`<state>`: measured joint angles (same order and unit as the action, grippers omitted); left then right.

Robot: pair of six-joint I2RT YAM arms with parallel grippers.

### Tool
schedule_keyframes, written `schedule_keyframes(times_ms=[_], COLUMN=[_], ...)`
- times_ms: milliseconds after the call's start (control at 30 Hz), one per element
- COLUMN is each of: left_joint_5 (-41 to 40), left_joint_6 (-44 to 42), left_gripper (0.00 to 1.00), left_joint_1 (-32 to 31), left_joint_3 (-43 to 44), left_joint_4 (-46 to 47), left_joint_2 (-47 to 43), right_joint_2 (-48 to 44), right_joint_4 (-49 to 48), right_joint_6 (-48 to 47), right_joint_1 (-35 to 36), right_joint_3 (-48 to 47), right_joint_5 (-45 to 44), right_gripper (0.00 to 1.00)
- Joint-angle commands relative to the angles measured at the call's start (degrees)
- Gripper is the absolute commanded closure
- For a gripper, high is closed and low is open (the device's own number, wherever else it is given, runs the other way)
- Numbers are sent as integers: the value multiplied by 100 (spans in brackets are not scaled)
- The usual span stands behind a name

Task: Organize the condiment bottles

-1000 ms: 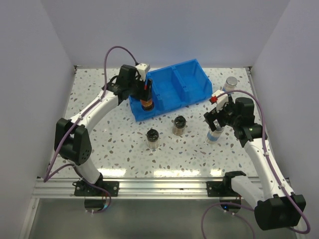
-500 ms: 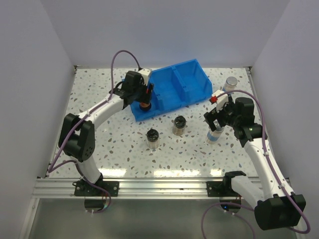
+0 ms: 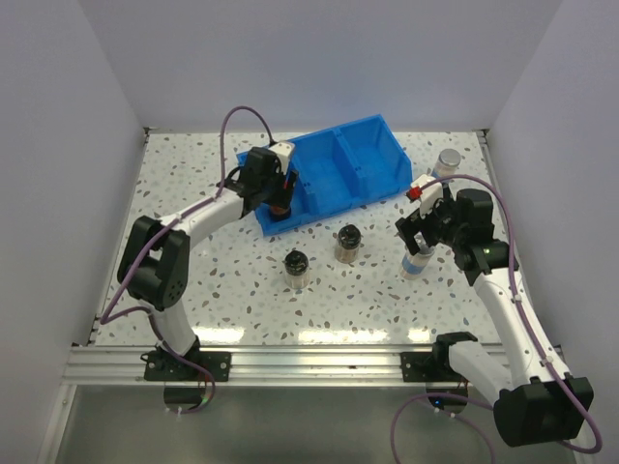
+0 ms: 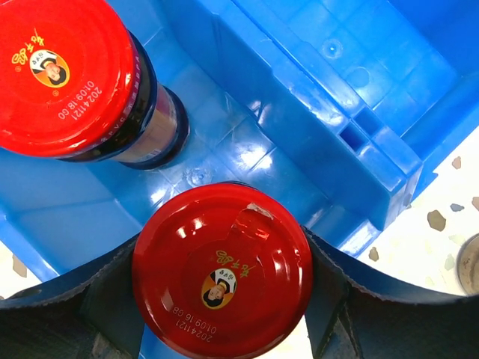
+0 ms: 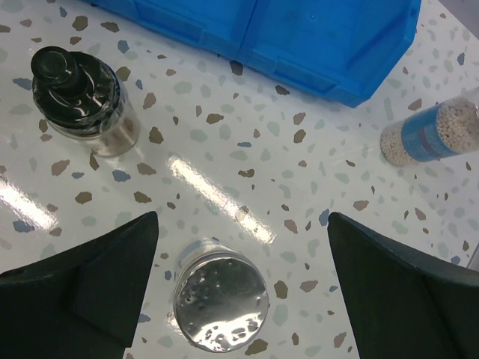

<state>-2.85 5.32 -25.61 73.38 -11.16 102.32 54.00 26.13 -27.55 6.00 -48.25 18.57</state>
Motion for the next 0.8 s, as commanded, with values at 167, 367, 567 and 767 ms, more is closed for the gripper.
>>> schedule_keyframes(times_ms=[167,367,567,767], left_joint_5=[48,-13,-277,-1015], left_joint_6=[-110,-304,-427,-392], left_gripper=[11,0,0,0], left_joint_1=[-32,-32,-23,-6], left_joint_3=[36,-78,-789,-2450], left_joint_4=[501,255,52,491], left_joint_2=[-898,-1758,-3164,-4817], right_joint_2=[-64,-196,-48,1243], right_joint_4=[-12,244,1077,1158], right_joint_6=[-320,-1094,-3053,-3424], right_joint_1=[24,24,76,602], right_joint_3=[61,263,299,-307], right_joint_5=[435,1464,3600,2946], right_gripper=[1,2,2,1])
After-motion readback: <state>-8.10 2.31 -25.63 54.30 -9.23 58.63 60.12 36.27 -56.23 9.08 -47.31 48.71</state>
